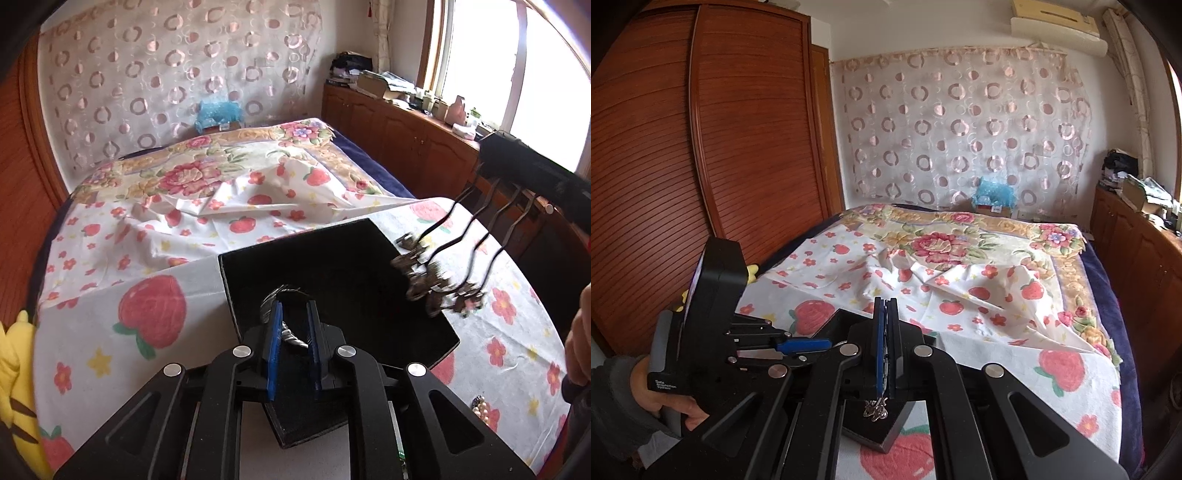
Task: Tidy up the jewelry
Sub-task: 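Carry the silver bangle with the left gripper over the black box while the right carries the charm, then open both grippers to drop the bangle and charm into the box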
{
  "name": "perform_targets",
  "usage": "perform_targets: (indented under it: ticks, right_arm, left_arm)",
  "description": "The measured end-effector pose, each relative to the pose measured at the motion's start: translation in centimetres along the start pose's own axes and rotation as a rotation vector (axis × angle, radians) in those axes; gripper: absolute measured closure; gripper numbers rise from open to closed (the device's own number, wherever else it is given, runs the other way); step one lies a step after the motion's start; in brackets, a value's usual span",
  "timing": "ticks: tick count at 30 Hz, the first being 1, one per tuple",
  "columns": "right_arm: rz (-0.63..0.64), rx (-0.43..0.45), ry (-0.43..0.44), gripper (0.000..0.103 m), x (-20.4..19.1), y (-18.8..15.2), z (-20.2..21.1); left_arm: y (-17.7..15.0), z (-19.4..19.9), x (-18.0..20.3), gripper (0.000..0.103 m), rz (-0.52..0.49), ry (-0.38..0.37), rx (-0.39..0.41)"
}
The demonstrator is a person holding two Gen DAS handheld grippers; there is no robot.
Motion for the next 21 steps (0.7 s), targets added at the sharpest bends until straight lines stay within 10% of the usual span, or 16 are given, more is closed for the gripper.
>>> perform_targets:
  ticks: [21]
  right_arm:
    - [-0.049,-0.202,0.158,0.101,-2.3,-1.1,-9.9]
  left_arm:
    - [-1.6,5.5,-4.6,0.084,0.101,0.044,0.085]
Point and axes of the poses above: each gripper's, at about its wrist camera, not at the fingertips, and z roughly against the way its jaws point, x to its right, y to its top, the point moved 4 cm from there along -z, roughly the way its jaws point, and after that the axes turned 5 degrees about -z, right-handed, at the moved point
